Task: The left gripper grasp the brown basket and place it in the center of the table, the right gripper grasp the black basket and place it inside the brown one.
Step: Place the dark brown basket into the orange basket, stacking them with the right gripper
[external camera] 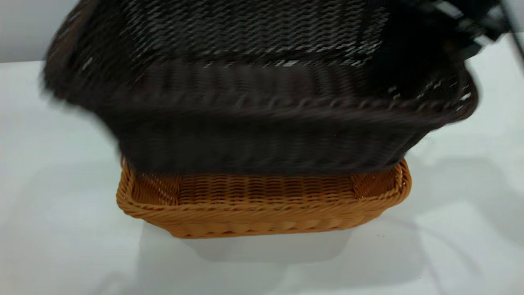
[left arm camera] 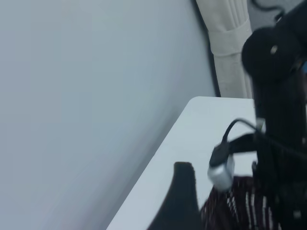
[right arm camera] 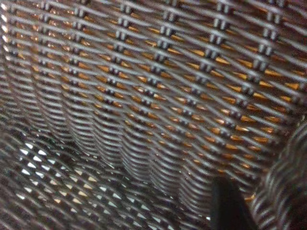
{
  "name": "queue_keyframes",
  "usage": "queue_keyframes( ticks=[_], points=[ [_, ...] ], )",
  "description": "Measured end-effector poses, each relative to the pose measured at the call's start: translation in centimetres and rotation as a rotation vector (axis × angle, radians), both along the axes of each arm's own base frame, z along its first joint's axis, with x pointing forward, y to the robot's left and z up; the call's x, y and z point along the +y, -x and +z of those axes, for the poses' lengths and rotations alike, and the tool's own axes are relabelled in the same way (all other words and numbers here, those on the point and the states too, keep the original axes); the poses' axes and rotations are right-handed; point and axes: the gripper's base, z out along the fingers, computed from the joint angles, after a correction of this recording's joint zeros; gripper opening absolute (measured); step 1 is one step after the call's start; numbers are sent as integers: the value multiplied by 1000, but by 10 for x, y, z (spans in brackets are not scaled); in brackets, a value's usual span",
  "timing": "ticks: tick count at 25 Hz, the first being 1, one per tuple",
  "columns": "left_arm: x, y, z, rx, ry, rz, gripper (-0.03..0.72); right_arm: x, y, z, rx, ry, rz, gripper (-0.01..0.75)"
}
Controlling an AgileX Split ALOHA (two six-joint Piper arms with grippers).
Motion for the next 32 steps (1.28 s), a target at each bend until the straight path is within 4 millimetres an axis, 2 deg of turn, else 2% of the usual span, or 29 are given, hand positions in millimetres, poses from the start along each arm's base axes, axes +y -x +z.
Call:
queue_keyframes(
  ticks=[4, 9, 13, 32],
  points=[
    [0, 0, 0, 4, -3, -3, 577, 17, -11, -7, -7, 35, 76, 298],
    [0, 1, -1, 7, -6, -6, 576, 23, -25, -7, -16, 29, 76, 298],
    [0, 1, -1, 7, -6, -6, 576, 24, -28, -15, 11, 38, 50, 298],
    [0, 1, -1, 22, 6, 0, 576, 19, -29, -20, 30, 107, -35, 298]
  ],
)
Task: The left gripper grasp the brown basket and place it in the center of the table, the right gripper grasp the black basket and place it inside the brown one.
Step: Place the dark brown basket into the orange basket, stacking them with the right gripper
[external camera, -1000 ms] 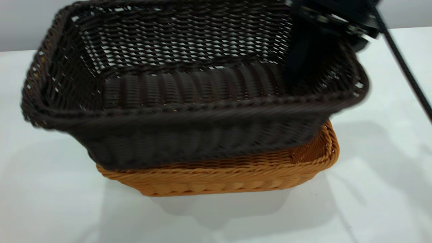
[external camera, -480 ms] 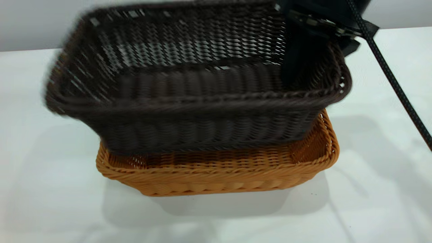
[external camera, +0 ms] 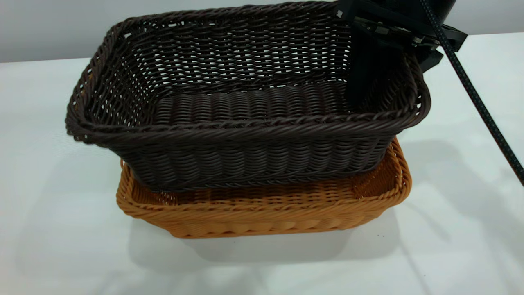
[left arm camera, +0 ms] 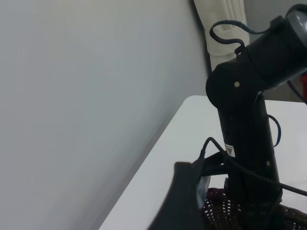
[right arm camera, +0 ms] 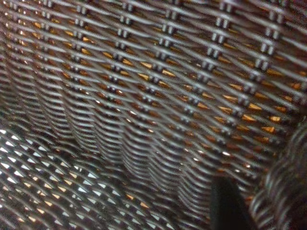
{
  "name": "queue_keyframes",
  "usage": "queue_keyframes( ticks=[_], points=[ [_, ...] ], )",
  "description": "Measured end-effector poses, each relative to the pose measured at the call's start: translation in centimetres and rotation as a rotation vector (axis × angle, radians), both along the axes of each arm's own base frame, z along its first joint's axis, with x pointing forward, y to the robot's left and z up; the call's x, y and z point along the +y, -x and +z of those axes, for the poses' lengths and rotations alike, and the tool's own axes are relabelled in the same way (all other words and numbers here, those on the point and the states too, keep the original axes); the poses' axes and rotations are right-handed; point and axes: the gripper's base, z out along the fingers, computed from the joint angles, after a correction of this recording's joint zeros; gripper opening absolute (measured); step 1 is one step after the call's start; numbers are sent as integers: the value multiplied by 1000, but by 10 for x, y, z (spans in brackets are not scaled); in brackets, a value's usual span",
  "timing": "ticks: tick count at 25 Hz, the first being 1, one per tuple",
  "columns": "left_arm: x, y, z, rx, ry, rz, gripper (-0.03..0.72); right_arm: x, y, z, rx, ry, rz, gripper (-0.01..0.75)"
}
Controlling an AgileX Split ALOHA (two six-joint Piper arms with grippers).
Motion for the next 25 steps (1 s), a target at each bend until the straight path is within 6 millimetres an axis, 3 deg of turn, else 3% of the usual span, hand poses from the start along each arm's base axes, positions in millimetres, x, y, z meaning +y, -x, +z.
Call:
queue_keyframes(
  ticks=[16, 25],
  points=[
    [0, 0, 0, -1, -1, 0, 576, 2, -7, -36, 62, 20, -17, 298],
    [0, 0, 0, -1, -1, 0, 576, 2, -8, -39, 51, 22, -18, 298]
  ],
)
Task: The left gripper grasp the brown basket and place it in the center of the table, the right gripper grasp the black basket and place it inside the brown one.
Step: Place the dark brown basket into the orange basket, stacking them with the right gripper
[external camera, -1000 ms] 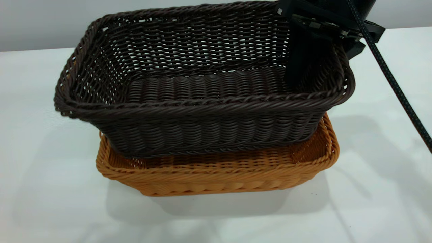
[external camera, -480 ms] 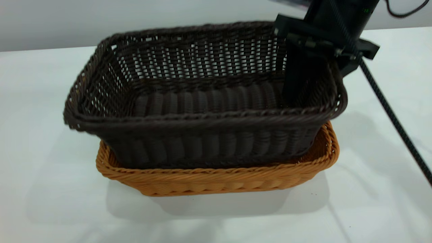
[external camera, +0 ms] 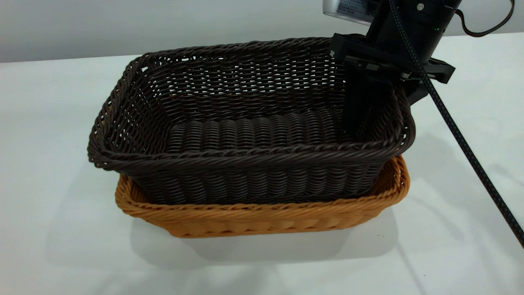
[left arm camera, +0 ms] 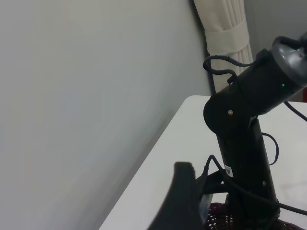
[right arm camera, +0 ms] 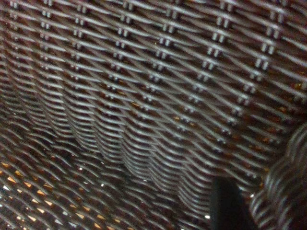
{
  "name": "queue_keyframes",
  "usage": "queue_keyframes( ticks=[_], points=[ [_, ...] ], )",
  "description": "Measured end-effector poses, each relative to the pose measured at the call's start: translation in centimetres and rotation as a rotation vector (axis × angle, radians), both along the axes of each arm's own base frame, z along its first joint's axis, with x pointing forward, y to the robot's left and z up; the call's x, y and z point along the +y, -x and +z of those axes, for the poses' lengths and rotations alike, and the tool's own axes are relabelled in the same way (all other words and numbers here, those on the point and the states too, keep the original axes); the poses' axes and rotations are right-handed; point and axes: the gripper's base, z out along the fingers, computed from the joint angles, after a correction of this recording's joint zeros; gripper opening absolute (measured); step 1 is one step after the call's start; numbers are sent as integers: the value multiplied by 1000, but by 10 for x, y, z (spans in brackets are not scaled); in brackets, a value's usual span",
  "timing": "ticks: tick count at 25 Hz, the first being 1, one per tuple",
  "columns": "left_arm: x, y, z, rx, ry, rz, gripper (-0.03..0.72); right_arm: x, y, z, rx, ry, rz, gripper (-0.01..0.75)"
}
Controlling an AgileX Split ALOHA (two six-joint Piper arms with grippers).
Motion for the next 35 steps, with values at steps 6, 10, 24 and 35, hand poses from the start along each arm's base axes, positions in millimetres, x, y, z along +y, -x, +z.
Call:
queue_keyframes(
  ticks=[6, 10, 24, 35],
  points=[
    [0, 0, 0, 0, 0, 0, 576, 0, 2, 0, 21, 3, 18, 298],
    [0, 0, 0, 0, 0, 0, 576, -1, 3, 0, 14, -2, 42, 302],
    [0, 0, 0, 1, 0, 0, 576, 6, 6, 2, 5, -8, 103, 689],
    [0, 0, -1, 6, -4, -4, 576, 2, 13, 3, 70, 13, 166, 692]
  ],
)
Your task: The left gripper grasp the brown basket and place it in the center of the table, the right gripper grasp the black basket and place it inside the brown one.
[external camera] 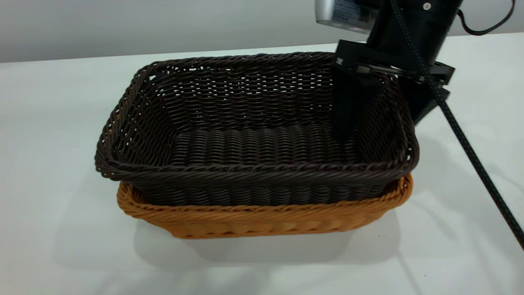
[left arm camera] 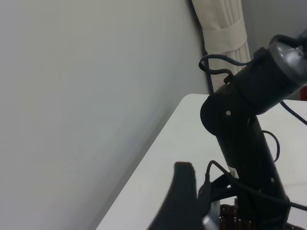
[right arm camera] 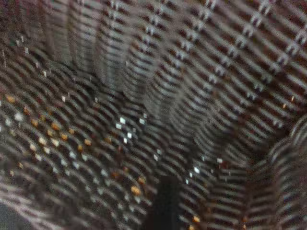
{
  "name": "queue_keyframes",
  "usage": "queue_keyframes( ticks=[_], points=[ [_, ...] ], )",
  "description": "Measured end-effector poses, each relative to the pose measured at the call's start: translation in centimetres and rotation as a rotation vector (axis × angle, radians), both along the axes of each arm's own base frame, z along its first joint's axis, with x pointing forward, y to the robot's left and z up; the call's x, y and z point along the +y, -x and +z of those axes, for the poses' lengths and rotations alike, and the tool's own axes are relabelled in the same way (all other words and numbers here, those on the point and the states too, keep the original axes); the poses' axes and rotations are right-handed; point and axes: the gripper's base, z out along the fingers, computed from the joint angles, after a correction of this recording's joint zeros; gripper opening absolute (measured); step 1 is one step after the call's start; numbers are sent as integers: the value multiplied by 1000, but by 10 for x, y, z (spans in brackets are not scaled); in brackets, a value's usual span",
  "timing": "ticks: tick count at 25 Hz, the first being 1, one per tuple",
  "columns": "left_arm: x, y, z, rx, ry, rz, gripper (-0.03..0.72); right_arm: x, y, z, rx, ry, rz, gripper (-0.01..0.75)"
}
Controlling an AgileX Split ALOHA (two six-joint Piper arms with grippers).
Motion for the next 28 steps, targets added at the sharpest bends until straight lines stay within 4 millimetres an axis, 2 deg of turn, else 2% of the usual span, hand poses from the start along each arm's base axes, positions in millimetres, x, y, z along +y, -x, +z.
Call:
queue_keyframes(
  ticks=[5, 12, 22, 28],
  points=[
    [0, 0, 0, 0, 0, 0, 576, 3, -10, 13, -45, -6, 6, 694],
    [0, 0, -1, 5, -5, -4, 576, 3, -28, 42, -152, 28, -44, 694],
    [0, 1, -1, 9, -9, -9, 576, -4, -30, 45, -181, 111, -48, 692],
    [2, 3, 1, -2, -9, -9, 576, -3, -24, 71, -244, 53, -22, 655]
  ],
)
